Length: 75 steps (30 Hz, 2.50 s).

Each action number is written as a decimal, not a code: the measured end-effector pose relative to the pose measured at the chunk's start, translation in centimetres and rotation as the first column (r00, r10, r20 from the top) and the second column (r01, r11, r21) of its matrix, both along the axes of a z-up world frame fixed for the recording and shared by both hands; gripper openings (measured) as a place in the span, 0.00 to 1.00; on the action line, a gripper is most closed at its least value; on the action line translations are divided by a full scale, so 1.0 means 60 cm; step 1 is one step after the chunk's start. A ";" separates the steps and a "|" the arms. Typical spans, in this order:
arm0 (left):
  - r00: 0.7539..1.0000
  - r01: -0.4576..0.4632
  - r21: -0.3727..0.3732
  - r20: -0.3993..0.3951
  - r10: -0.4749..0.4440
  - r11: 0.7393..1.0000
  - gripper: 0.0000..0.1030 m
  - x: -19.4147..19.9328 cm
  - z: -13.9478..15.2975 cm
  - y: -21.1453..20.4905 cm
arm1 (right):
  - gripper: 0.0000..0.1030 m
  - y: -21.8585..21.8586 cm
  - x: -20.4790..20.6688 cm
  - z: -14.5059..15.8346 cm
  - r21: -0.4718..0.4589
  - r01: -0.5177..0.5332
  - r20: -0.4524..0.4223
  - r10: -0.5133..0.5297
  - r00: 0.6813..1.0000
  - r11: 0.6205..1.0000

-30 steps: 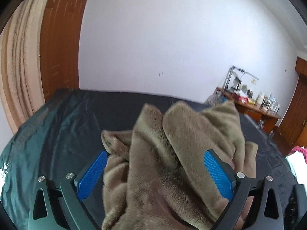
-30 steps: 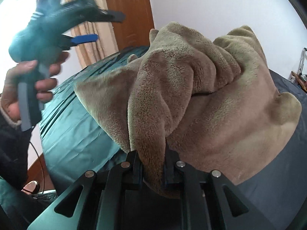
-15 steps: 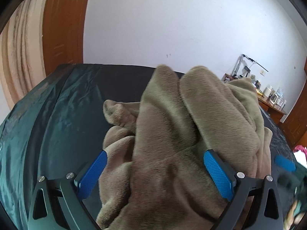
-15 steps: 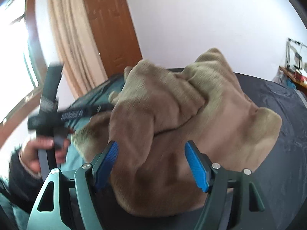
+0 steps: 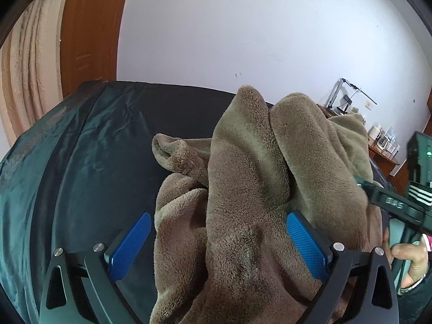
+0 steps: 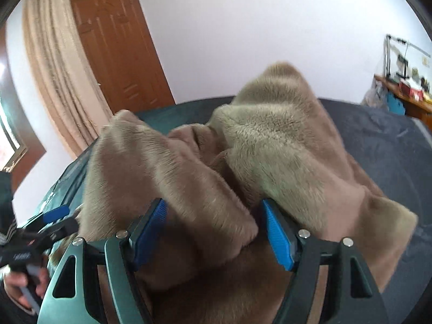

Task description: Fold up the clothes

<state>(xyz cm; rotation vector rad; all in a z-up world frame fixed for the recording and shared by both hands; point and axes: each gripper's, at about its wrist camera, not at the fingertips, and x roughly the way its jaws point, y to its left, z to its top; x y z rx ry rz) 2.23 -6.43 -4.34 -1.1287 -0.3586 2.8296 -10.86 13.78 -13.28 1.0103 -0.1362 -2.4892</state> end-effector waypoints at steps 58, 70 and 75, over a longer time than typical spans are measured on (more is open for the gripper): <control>0.977 0.181 0.428 0.021 -0.211 0.885 0.72 -0.002 0.066 0.068 | 0.17 0.052 0.363 0.007 0.178 -0.409 -0.201 0.440 0.875 0.895; 0.985 0.156 0.376 0.013 -0.173 0.913 0.17 0.008 0.045 0.072 | 0.62 0.073 0.352 0.017 0.167 -0.377 -0.197 0.405 0.893 0.911; 0.983 0.172 0.366 0.000 -0.185 0.915 0.17 0.017 0.033 0.075 | 0.76 0.119 0.309 0.068 0.042 -0.272 -0.228 0.274 0.934 0.961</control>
